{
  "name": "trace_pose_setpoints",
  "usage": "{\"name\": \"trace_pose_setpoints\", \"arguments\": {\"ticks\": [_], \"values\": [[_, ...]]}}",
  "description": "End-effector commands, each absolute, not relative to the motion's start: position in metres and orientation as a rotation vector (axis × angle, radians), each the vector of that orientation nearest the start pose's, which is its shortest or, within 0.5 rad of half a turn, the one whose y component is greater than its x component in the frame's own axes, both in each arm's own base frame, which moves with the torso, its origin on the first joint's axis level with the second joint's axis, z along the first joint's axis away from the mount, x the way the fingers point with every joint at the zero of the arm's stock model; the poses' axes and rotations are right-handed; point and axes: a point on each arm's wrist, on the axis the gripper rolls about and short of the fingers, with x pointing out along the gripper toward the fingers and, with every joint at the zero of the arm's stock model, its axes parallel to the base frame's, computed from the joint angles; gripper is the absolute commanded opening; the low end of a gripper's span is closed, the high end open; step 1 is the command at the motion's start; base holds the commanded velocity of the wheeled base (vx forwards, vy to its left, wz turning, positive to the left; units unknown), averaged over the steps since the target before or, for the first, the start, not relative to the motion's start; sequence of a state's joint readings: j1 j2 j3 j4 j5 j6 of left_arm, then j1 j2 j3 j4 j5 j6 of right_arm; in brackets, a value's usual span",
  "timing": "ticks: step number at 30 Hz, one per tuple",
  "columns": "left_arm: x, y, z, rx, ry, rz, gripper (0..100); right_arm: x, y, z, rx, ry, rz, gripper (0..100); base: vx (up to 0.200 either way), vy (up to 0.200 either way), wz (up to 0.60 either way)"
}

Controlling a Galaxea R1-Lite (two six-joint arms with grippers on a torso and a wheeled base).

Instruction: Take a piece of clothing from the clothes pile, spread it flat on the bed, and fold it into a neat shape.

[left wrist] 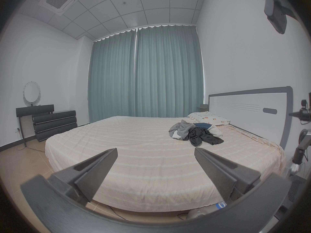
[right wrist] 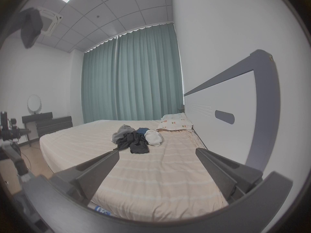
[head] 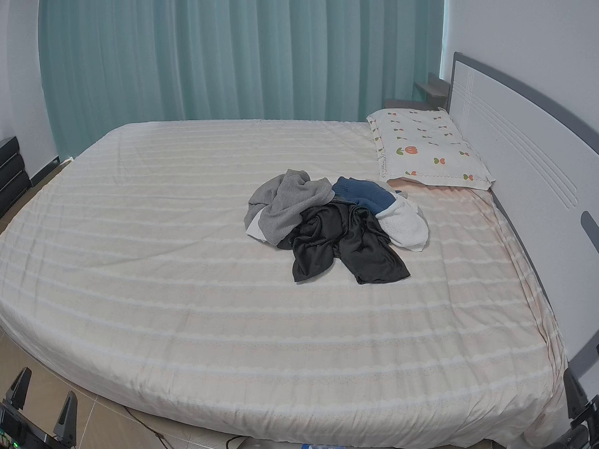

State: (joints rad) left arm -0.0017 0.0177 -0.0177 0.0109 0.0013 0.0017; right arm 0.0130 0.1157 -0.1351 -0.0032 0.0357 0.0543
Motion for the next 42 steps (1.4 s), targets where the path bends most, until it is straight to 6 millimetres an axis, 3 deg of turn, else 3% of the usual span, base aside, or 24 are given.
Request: {"name": "trace_pose_setpoints", "arguments": {"ticks": [1, 5, 7, 14, 16, 18, 21, 33, 36, 42], "values": [[-0.023, 0.000, 0.075, 0.002, 0.009, 0.000, 100, 0.046, 0.004, 0.159, 0.139, 0.307, 0.123, 100, 0.000, 0.000, 0.00], [-0.023, 0.000, 0.075, 0.002, 0.009, 0.000, 100, 0.098, 0.014, 0.157, 0.191, 0.435, 0.170, 100, 0.000, 0.000, 0.00], [-0.023, 0.000, 0.075, 0.002, 0.009, 0.000, 100, 0.137, 0.023, 0.154, 0.224, 0.467, 0.174, 100, 0.000, 0.000, 0.00], [-0.023, 0.000, 0.075, 0.002, 0.009, 0.000, 100, 0.255, 0.049, 0.120, 0.289, 0.585, 0.110, 100, 0.000, 0.000, 0.00], [-0.023, 0.000, 0.075, 0.002, 0.009, 0.000, 100, 0.268, 0.053, 0.116, 0.308, 0.592, 0.095, 100, 0.000, 0.000, 0.00], [-0.023, 0.000, 0.075, 0.002, 0.009, 0.000, 100, 0.309, 0.067, 0.102, 0.385, 0.607, 0.043, 100, 0.000, 0.000, 0.00], [-0.023, 0.000, 0.075, 0.002, 0.009, 0.000, 100, 0.346, 0.079, 0.087, 0.413, 0.604, -0.007, 100, 0.000, 0.000, 0.00], [-0.023, 0.000, 0.075, 0.002, 0.009, 0.000, 100, 0.430, 0.125, 0.033, 0.483, 0.624, -0.067, 100, 0.000, 0.000, 0.00], [-0.023, 0.000, 0.075, 0.002, 0.009, 0.000, 100, 0.443, 0.136, 0.022, 0.513, 0.636, -0.080, 100, 0.000, 0.000, 0.00], [-0.023, 0.000, 0.075, 0.002, 0.011, 0.000, 100, 0.455, 0.138, 0.016, 0.537, 0.633, -0.103, 100, 0.000, 0.000, 0.00]]}}
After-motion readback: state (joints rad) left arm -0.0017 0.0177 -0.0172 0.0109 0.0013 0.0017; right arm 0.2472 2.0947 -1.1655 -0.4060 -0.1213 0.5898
